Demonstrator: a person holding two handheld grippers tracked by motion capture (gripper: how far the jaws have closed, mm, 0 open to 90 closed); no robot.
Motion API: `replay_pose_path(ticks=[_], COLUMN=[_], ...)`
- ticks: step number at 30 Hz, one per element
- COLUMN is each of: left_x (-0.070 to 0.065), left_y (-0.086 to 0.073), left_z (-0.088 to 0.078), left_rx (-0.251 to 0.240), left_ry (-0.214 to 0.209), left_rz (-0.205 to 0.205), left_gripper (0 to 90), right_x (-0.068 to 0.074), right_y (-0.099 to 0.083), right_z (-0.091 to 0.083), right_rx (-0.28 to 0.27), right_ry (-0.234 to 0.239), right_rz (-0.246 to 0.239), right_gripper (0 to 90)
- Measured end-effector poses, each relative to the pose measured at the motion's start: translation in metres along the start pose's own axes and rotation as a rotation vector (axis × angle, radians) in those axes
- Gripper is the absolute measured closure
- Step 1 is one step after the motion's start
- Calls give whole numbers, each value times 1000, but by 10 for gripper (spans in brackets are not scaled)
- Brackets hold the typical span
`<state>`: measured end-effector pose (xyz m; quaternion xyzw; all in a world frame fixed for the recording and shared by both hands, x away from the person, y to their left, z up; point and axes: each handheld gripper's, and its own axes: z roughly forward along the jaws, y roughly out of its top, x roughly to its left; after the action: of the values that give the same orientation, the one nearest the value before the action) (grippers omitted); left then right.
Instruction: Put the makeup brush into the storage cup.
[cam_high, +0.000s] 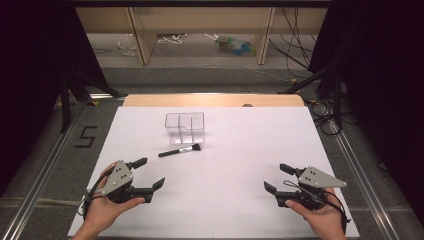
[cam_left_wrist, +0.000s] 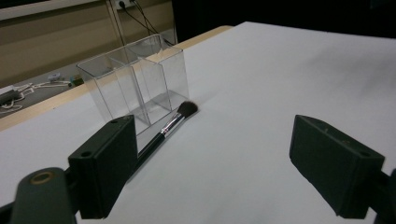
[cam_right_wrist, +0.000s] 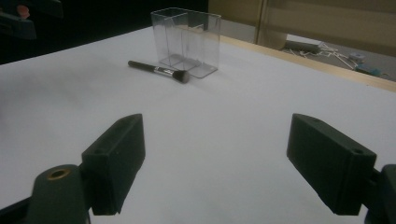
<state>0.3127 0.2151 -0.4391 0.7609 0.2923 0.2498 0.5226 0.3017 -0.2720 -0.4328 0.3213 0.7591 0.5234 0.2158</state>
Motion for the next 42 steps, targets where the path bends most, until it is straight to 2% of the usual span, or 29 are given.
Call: replay_pose_path(ticks=[1,3,5,7,9,11,12,14,15,17,20,22,23,24,25,26,27,29,35,42], left_x=[1,5,10,17,22,29,33,37,39,41,44,48,49,50,52,54,55,58,61,64], left_y=[1,4,7,11,15,20,23,28,30,34,41,45,45,46,46,47,48,49,48,38], left_z=[2,7,13,19,26,34,38,46,50,59,72,80,85,89,94,98,102,111,135,156], left_rx=[20,67,107,146,181,236,260,301,318,332,363,412,417,434,441,449,465,490,572,635], left_ry=[-6,-15,-27,-40,-41,-44,-47,-56,-60,-65,-87,-110,-116,-129,-138,-147,-151,-167,-203,-233], left_rz=[11,35,58,85,94,148,177,214,237,260,299,350,344,345,343,344,343,359,367,343], left_gripper=[155,157,157,158,163,170,173,186,193,198,207,208,211,218,225,232,238,248,269,279], right_x=[-1,-1,1,1,1,1,1,0,0,0,0,0,0,1,1,-1,-1,-1,-1,0], right_y=[0,-1,-1,-1,-1,-2,0,-1,-2,-1,-1,-2,0,-1,-2,-1,-1,-1,-2,-2], right_z=[0,2,1,2,1,3,0,1,4,2,3,4,0,1,3,1,2,2,3,3], right_rx=[-3,-13,6,-3,21,8,45,27,1,17,11,-4,43,35,6,31,13,12,3,7], right_ry=[-4,5,7,15,7,13,3,-4,10,4,4,9,4,5,17,-3,5,4,6,16], right_rz=[-7,8,25,26,16,18,9,-5,6,6,1,0,7,9,18,-4,0,-1,5,14], right_gripper=[205,205,205,205,203,203,204,206,206,207,210,215,216,217,217,218,219,221,221,223])
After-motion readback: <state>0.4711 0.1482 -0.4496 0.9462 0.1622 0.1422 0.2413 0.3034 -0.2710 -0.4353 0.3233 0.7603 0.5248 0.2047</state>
